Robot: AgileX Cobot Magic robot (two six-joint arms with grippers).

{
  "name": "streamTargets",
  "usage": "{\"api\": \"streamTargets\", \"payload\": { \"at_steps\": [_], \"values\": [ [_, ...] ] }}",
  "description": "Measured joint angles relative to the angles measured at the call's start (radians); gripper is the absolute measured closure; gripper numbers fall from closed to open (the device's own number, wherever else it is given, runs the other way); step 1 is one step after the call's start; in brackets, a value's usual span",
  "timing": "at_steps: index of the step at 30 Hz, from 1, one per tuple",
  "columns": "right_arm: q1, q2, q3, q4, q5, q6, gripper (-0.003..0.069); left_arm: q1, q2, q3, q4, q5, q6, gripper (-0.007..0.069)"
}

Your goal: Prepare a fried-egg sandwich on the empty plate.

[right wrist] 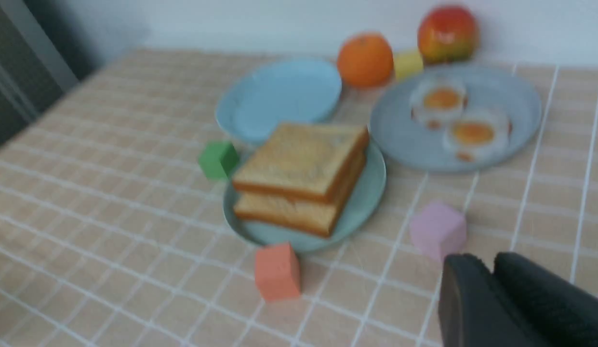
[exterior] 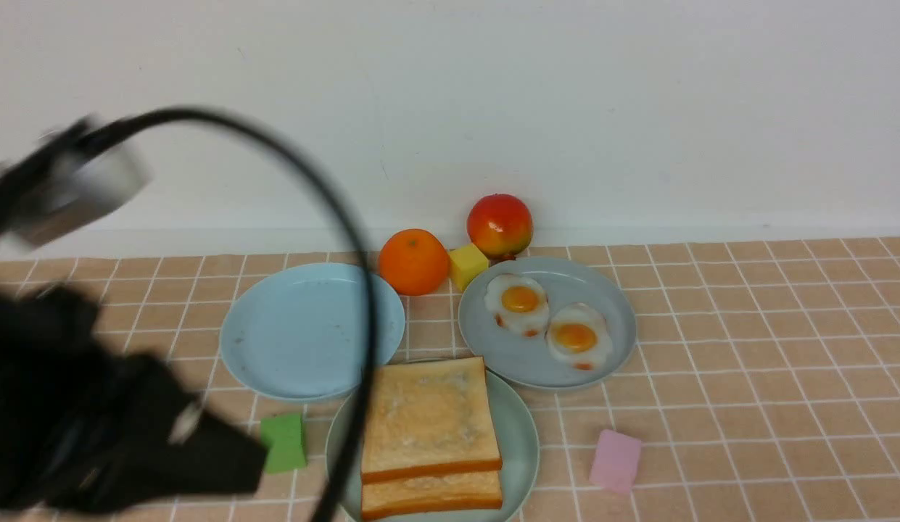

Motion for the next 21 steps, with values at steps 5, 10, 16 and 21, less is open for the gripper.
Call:
{"api": "streamTargets", "payload": {
  "at_steps": [5, 10, 16, 21],
  "values": [
    [0.000, -0.085, 0.003, 0.000, 0.002, 0.000, 0.0552, 0.000, -0.239, 0.165, 0.000, -0.035, -0.066, 0.0638],
    [0.000, -0.086, 0.003, 0.000, 0.003, 0.000, 0.0544, 0.000, -0.449, 0.293, 0.035, -0.105, -0.068, 0.0638],
    [0.000, -0.086, 0.003, -0.001, 0.003, 0.000, 0.0538, 0.000, -0.526, 0.329, 0.060, -0.114, -0.067, 0.0638],
    [0.000, -0.086, 0.003, 0.000, 0.003, 0.000, 0.0532, 0.000, -0.527, 0.333, 0.064, -0.113, -0.067, 0.0638]
  ]
}}
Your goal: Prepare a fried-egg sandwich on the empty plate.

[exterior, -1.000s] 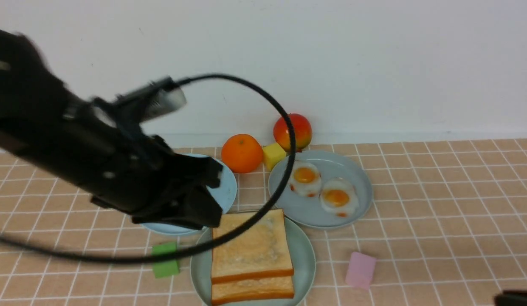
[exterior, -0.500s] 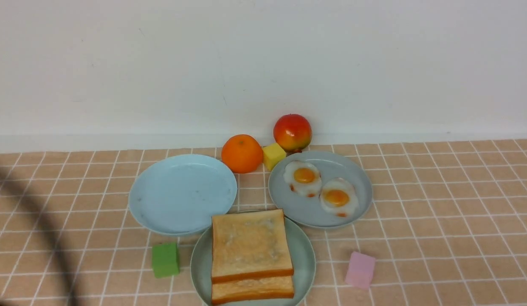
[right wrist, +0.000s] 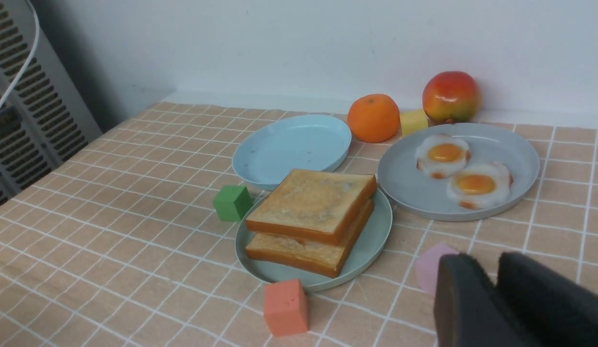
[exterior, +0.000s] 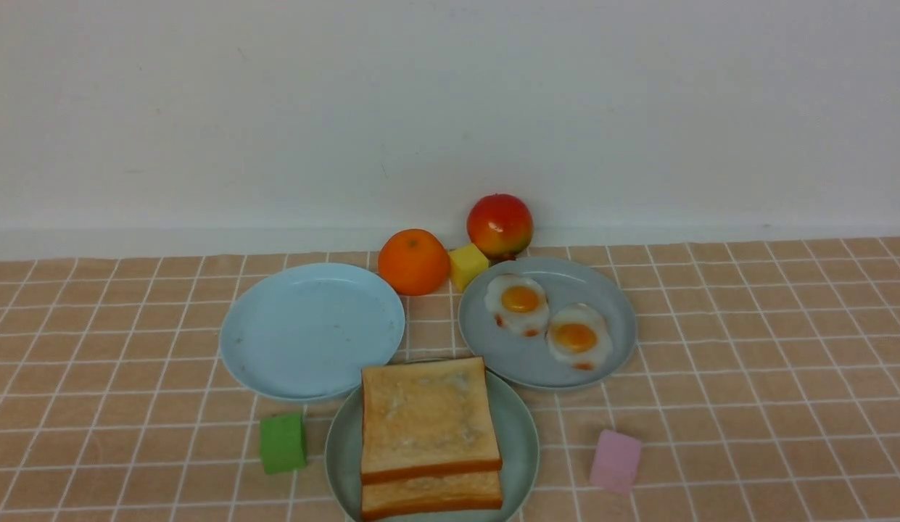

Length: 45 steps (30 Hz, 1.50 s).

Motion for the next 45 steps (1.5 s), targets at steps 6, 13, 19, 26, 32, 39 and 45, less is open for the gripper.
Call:
{"api": "streamTargets", "payload": {
  "at_steps": [6, 13, 19, 26, 32, 39, 45],
  "values": [
    [0.000, 0.000, 0.000, 0.000, 0.000, 0.000, 0.0525, 0.000, -0.023, 0.015, 0.138, -0.010, 0.176, 0.0638],
    [0.000, 0.000, 0.000, 0.000, 0.000, 0.000, 0.0519, 0.015, -0.192, 0.124, 0.410, -0.097, 0.490, 0.0638],
    [0.000, 0.000, 0.000, 0.000, 0.000, 0.000, 0.0508, 0.142, -0.335, 0.283, 0.325, -0.313, 0.665, 0.0638],
    [0.000, 0.000, 0.000, 0.000, 0.000, 0.000, 0.0503, 0.210, -0.380, 0.415, 0.218, -0.560, 0.412, 0.0638],
    [0.000, 0.000, 0.000, 0.000, 0.000, 0.000, 0.0496, 0.252, -0.380, 0.659, 0.484, -0.719, -0.135, 0.0636],
    [0.000, 0.000, 0.000, 0.000, 0.000, 0.000, 0.0487, 0.252, -0.380, 0.689, 0.603, -0.629, -0.234, 0.0631],
    [0.000, 0.000, 0.000, 0.000, 0.000, 0.000, 0.0478, 0.252, -0.380, 0.689, 0.606, -0.629, -0.220, 0.0625]
  ]
}}
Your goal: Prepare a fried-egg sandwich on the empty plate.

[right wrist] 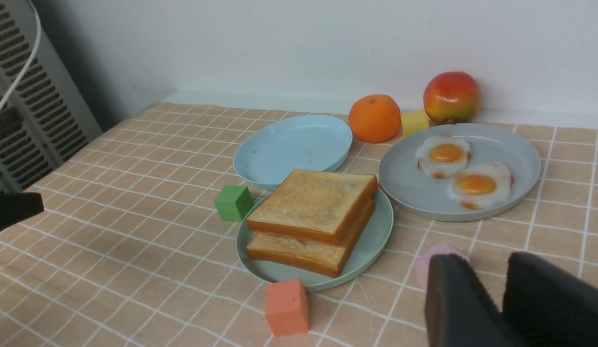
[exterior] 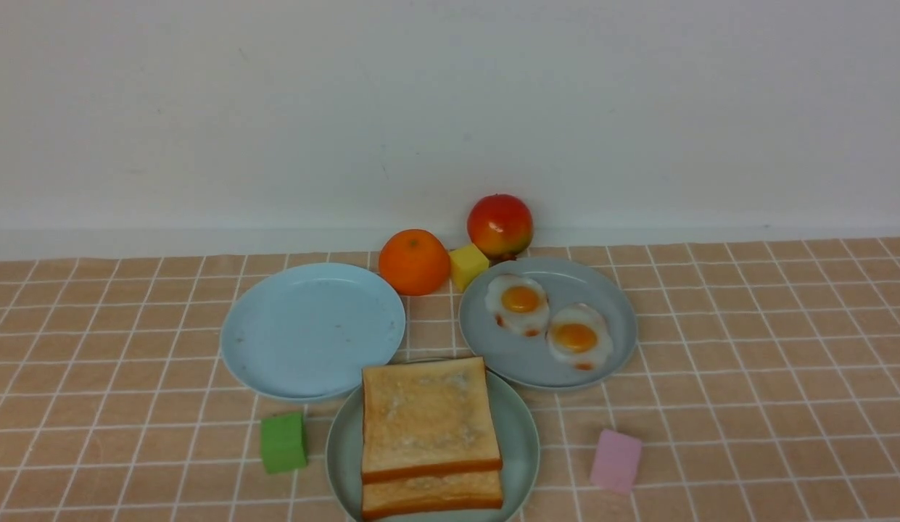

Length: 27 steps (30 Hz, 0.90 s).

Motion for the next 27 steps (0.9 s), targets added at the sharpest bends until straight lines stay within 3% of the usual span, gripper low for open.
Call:
{"api": "streamTargets", "payload": {
  "at_steps": [10, 27],
  "values": [
    [0.000, 0.000, 0.000, 0.000, 0.000, 0.001, 0.0466, 0.080, 0.000, 0.000, -0.001, -0.002, 0.004, 0.0614],
    [0.000, 0.000, 0.000, 0.000, 0.000, 0.003, 0.0445, 0.081, 0.000, 0.001, -0.001, -0.003, 0.004, 0.0601]
  ]
}}
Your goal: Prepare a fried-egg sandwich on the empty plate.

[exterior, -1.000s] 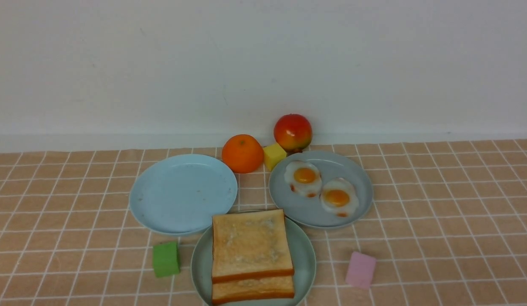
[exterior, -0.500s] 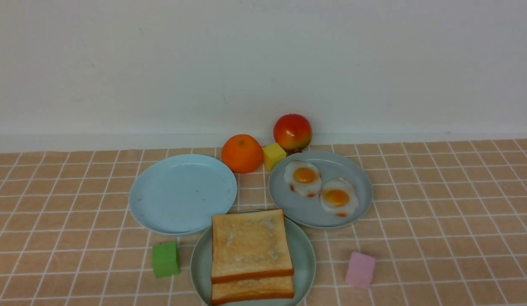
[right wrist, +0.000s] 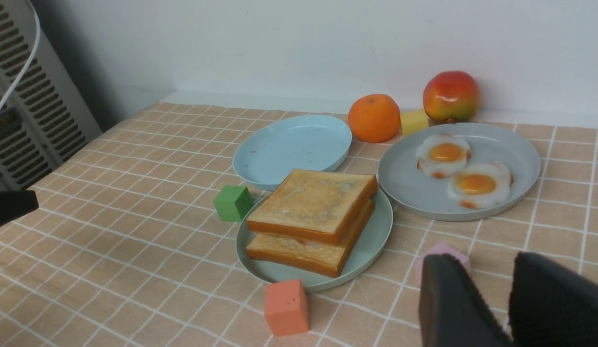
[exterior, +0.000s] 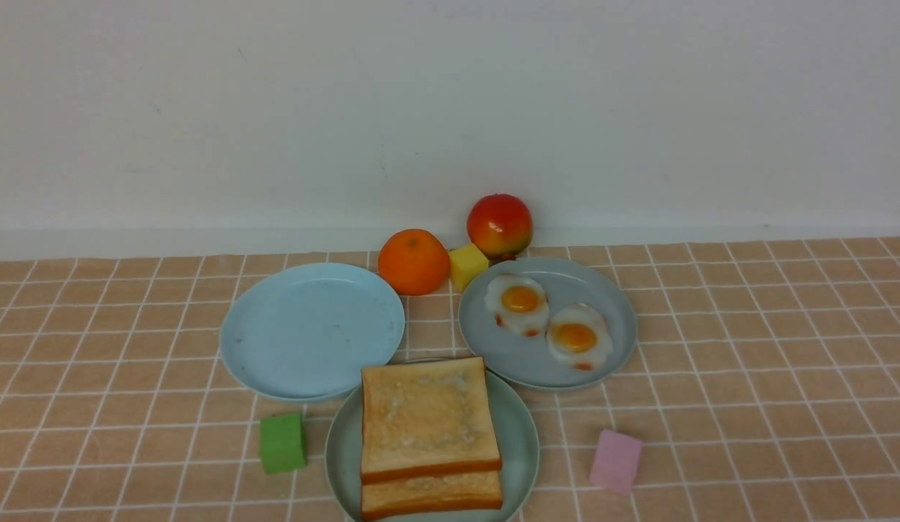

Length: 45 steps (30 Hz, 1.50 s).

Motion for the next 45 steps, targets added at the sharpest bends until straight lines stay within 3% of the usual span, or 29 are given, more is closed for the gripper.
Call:
{"api": "streamTargets", "payload": {
  "at_steps": [9, 17, 23, 31, 45],
  "values": [
    [-0.020, 0.000, 0.000, 0.000, 0.000, 0.000, 0.0437, 0.000, 0.000, 0.000, 0.000, 0.000, 0.000, 0.0592],
    [-0.228, 0.000, 0.017, -0.182, -0.029, 0.000, 0.0429, 0.000, 0.000, 0.000, 0.000, 0.000, 0.000, 0.0585],
    [-0.370, 0.000, 0.159, -0.298, -0.113, 0.005, 0.0424, 0.000, 0.000, 0.000, 0.000, 0.000, 0.000, 0.0585],
    [-0.388, 0.000, 0.375, -0.291, -0.206, 0.007, 0.0424, 0.000, 0.000, 0.000, 0.000, 0.000, 0.000, 0.0577],
    [-0.389, 0.001, 0.389, -0.290, -0.267, 0.008, 0.0421, 0.000, 0.000, 0.000, 0.000, -0.001, 0.000, 0.0564]
  ]
}}
